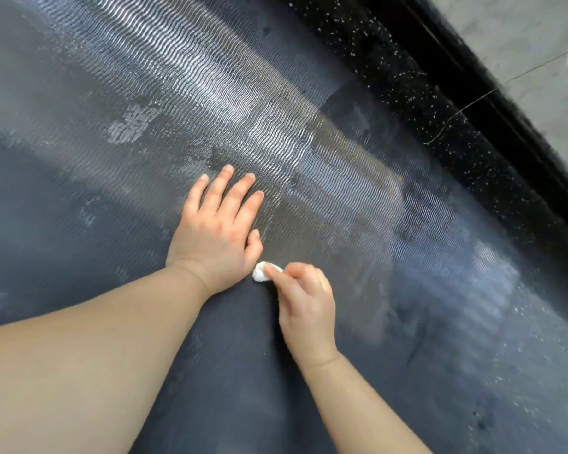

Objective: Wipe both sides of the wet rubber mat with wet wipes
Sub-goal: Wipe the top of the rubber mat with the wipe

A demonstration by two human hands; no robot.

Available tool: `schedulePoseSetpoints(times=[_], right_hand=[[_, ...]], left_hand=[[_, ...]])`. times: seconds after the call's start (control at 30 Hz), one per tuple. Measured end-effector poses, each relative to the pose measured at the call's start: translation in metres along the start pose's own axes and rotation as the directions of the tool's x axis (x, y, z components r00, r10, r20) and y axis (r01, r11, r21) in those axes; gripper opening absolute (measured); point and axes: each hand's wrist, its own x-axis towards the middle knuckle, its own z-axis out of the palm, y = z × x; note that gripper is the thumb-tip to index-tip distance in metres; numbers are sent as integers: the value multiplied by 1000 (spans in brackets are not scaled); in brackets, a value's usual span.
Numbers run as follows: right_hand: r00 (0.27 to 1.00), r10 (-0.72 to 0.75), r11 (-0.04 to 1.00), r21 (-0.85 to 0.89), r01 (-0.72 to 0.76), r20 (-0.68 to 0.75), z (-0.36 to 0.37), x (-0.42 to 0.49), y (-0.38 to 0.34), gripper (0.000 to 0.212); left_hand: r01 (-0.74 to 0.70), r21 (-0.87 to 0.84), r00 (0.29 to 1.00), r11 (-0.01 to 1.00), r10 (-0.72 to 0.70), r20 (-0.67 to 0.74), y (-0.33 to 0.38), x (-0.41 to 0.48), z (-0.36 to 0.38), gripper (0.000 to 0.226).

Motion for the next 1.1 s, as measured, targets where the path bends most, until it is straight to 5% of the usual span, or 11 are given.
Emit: schedulePoseSetpoints(times=[0.07,0.13,0.3,0.57,0.73,0.87,1.0,1.1], right_hand=[[1000,11,999,-38,-12,-19,-8,26,13,28],[978,178,981,-55,-185,-108,-12,65,27,21],[820,530,842,19,-539,-217,-1,114,32,22],[919,393,919,-9,-393,-37,15,-36,-78,25],[901,414,905,48,-422,130,15,-121,-122,27],[808,588,800,115,-589,46,12,-83,-102,27],[601,782,623,218,-751,-165,11,4,-53,19],[582,785,619,210,-757,-213,17,38,-43,21]], left_hand=[[3,-13,1000,1000,-3,15,0,-1,0,53],[-4,-34,1000,999,5,18,-1,-2,1,53],[-7,-77,998,997,12,60,-3,-2,0,49],[-64,-57,986,996,72,147,-10,-1,0,56],[-199,15,939,980,186,290,-26,-10,-8,60],[-316,67,895,947,274,353,-43,-47,-17,60],[-391,91,862,916,329,385,-61,-81,-21,60],[-429,64,840,901,371,397,-73,-88,-26,60]])
